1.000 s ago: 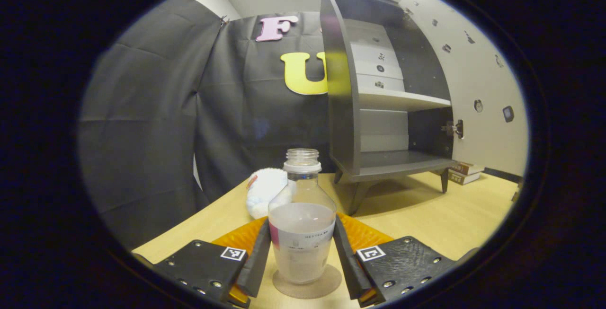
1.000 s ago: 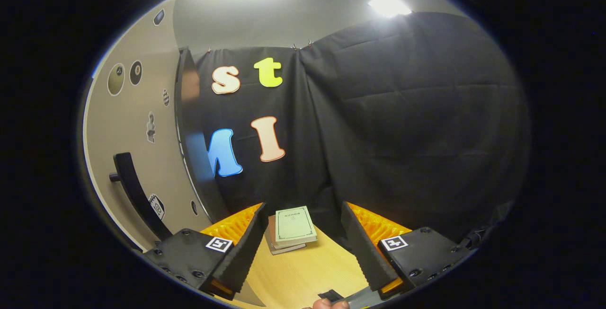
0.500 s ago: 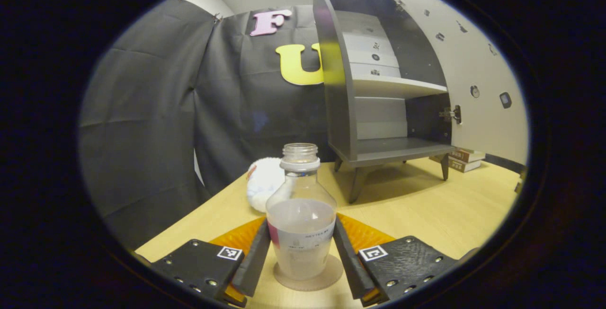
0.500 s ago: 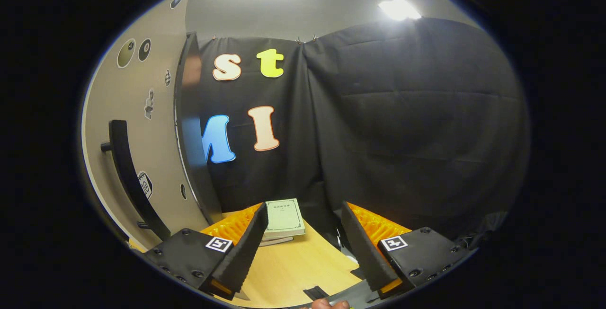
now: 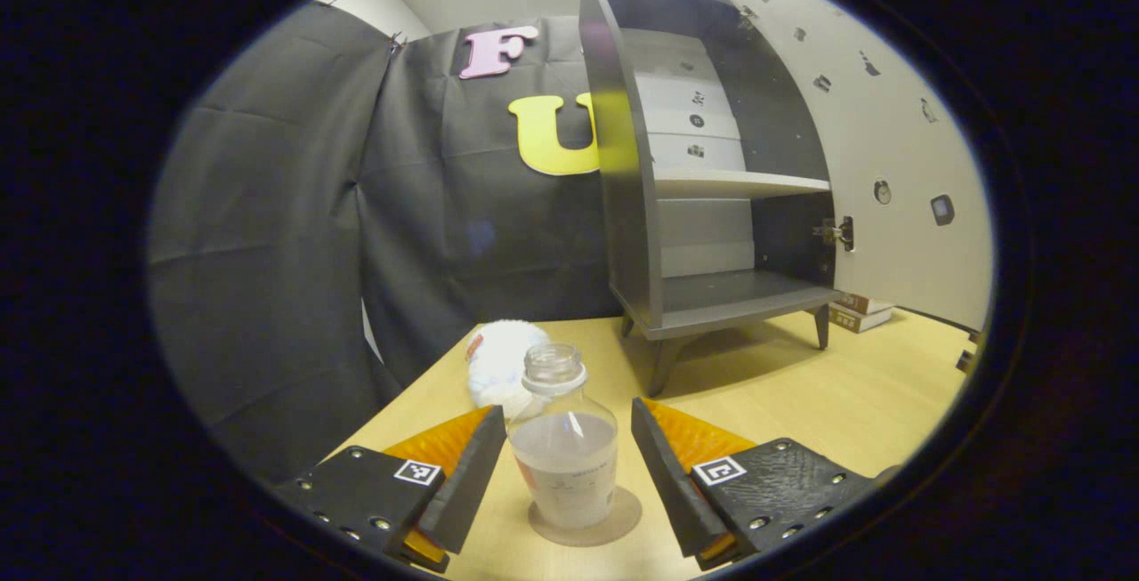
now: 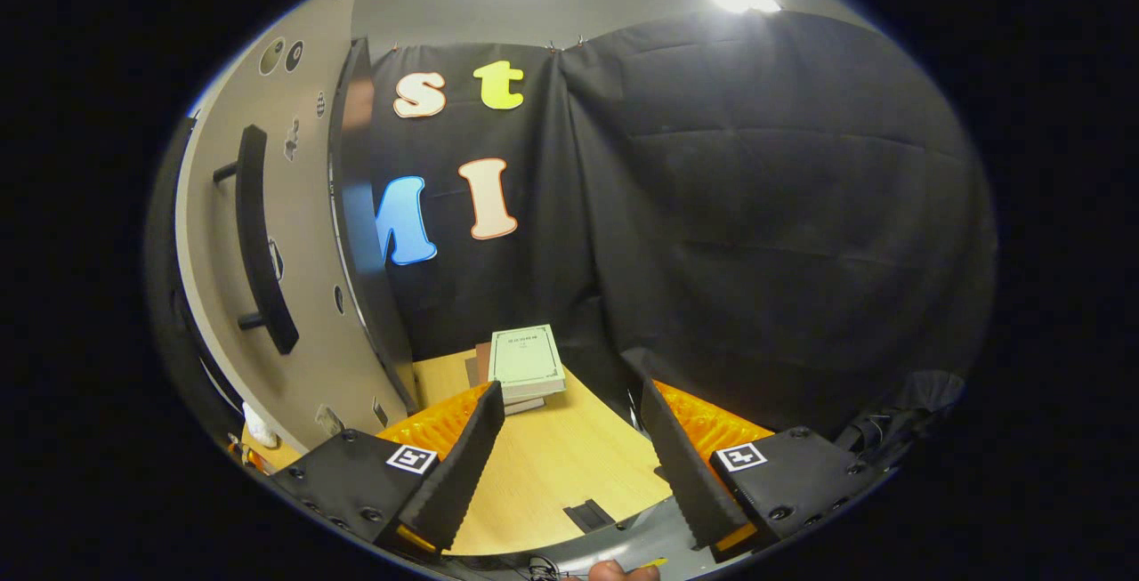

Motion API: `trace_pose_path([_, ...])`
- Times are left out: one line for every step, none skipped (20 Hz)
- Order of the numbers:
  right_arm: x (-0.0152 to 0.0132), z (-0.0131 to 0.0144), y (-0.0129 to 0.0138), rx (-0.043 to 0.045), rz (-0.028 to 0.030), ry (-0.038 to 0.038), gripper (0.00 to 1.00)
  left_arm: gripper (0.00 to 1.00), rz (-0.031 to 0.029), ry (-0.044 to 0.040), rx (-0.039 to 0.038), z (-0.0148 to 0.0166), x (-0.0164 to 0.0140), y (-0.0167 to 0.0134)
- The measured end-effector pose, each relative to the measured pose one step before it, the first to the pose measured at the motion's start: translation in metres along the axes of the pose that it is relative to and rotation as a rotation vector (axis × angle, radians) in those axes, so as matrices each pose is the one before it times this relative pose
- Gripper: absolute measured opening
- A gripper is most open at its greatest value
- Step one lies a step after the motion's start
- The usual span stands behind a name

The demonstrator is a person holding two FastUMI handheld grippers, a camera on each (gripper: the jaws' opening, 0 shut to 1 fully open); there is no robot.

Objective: Open the cabinet door with the right hand, grasp the bottle in the cabinet with the left hand and place it on the coaster, then close the cabinet door with the right hand.

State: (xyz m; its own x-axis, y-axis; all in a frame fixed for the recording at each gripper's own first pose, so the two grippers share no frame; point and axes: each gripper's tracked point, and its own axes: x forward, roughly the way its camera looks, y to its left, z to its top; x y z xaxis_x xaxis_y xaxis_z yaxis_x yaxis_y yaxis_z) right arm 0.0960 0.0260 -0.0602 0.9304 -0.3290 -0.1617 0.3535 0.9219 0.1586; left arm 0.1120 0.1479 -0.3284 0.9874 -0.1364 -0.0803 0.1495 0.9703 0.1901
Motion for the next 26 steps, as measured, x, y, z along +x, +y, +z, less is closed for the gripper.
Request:
trace_pose_path([-0.00365, -0.01083, -0.00075, 0.00296, -0.00232, 0.01815, 0.98, 0.85, -0.00753, -0.00865, 0.00224, 0.00924, -0.00321, 0.0001])
trace_pose_path([-0.00336, -0.00929, -0.00092, 0.00605, -0.00062, 0.01684, 0.98, 0.85, -0.00462, -0.00931, 0.00222, 0.01089, -0.00417, 0.0012])
trace_pose_path([-0.00329, -0.00555, 0.00006, 0.01042, 0.00174, 0.00925, 0.98, 0.85, -0.00194, -0.0113, 0.00204, 0.01078, -0.00578, 0.0016])
trace_pose_path([-0.00231, -0.00321, -0.00056, 0.00898, 0.00085, 0.00216, 0.98, 0.85, -0.00169, -0.01209, 0.00129, 0.01181, -0.00579, 0.00102])
trace_pose_path([-0.0003, -0.00123, -0.00133, 0.00827, -0.00062, -0.00119, 0.98, 0.87, 0.00205, -0.01566, 0.00136, 0.0131, -0.00525, 0.00142])
trace_pose_path([0.00162, -0.00093, -0.00281, 0.00938, -0.00347, -0.00368, 0.98, 0.85, 0.00093, -0.01586, 0.00341, 0.01392, -0.00635, 0.00057])
trace_pose_path([0.00201, 0.00025, -0.00243, 0.00672, -0.00171, -0.00163, 0.98, 0.85, 0.00623, -0.01474, 0.00237, 0.01291, -0.00622, 0.00029])
trace_pose_path([0.0029, 0.00179, -0.00271, 0.01029, -0.00111, -0.00216, 0.98, 0.87, 0.00658, -0.00885, -0.00243, 0.01297, -0.00588, 0.00036])
trace_pose_path([0.00237, 0.00365, -0.00146, 0.00951, 0.00111, -0.00528, 0.98, 0.87, 0.00738, -0.01046, -0.00488, 0.0109, -0.0069, -0.0003])
trace_pose_path([0.00253, 0.00528, -0.0016, 0.01078, 0.00195, -0.0099, 0.98, 0.87, 0.0152, -0.00503, -0.00405, 0.01247, -0.0078, 0.00088])
trace_pose_path([0.00345, 0.0059, -0.00029, 0.00776, 0.00553, -0.01482, 1.0, 0.87, 0.00863, -0.00736, -0.01013, 0.01115, -0.00544, -0.00173])
trace_pose_path([0.00386, 0.00458, 0.00116, -0.00015, 0.00769, -0.01026, 0.93, 0.87, 0.00613, -0.00872, -0.01097, 0.01314, -0.00685, -0.00257])
trace_pose_path([0.00251, 0.00372, 0.00139, -0.00652, 0.01044, -0.00625, 0.98, 0.85, 0.01337, -0.00878, -0.00626, 0.01189, -0.00487, -0.00066])
trace_pose_path([0.00263, 0.00457, 0.00226, -0.01083, 0.01439, -0.00526, 0.98, 0.85, 0.01214, -0.0068, -0.00518, 0.01109, -0.00566, -0.00067])
trace_pose_path([0.00206, 0.00525, 0.00216, -0.00918, 0.01613, -0.00876, 0.98, 0.85, 0.00894, -0.00544, -0.00771, 0.0104, -0.0046, -0.00397])
trace_pose_path([0.00099, 0.00798, 0.00313, -0.0038, 0.02046, -0.01442, 0.93, 0.85, 0.01103, -0.00575, -0.01259, 0.01137, -0.0048, -0.0029])
trace_pose_path([0.00018, 0.00916, 0.00363, -0.00066, 0.02, -0.01679, 0.93, 0.85, 0.01019, -0.00848, -0.01638, 0.01123, -0.0032, -0.00289])
trace_pose_path([0.00005, 0.00857, 0.00384, 0.00204, 0.02077, -0.01579, 0.93, 0.87, 0.00281, -0.01298, -0.01379, 0.01087, -0.00398, -0.00423])
trace_pose_path([0.00059, 0.00796, 0.00684, 0.00225, 0.02706, -0.01428, 0.98, 0.86, 0.00059, -0.01046, -0.0062, 0.0097, -0.00604, -0.00451])
trace_pose_path([0.00007, 0.0086, 0.0066, -0.00033, 0.02816, -0.01304, 0.98, 0.85, 0.00041, -0.0121, -0.00104, 0.00955, -0.00494, -0.00455])
trace_pose_path([0.00023, 0.00919, 0.00731, -0.00503, 0.0296, -0.01373, 0.98, 0.84, -0.00974, -0.01308, -0.00205, 0.00914, -0.0046, -0.00635])
trace_pose_path([0.00083, 0.0081, 0.00425, -0.00505, 0.02208, -0.01284, 0.98, 0.86, -0.01404, -0.01433, -0.00462, 0.00935, -0.00363, -0.00884])
trace_pose_path([-0.0002, 0.0092, 0.00543, -0.00439, 0.02406, -0.01526, 0.98, 0.85, -0.01418, -0.0159, -0.00363, 0.00796, -0.00238, -0.00817])
trace_pose_path([-0.00001, 0.01188, 0.00445, -0.00208, 0.02776, -0.0163, 0.98, 0.87, -0.0025, -0.01519, -0.0018, 0.00837, -0.00163, -0.00588])
trace_pose_path([-0.00074, 0.0096, 0.00248, -0.00416, 0.02448, -0.0117, 0.98, 0.84, 0.00447, -0.00747, -0.00564, 0.00419, -0.00331, -0.00345])
trace_pose_path([-0.00002, 0.00811, 0.00435, -0.01002, 0.02769, -0.01032, 0.98, 0.84, 0.00725, -0.00028, -0.01218, 0.00354, -0.00196, -0.00386])
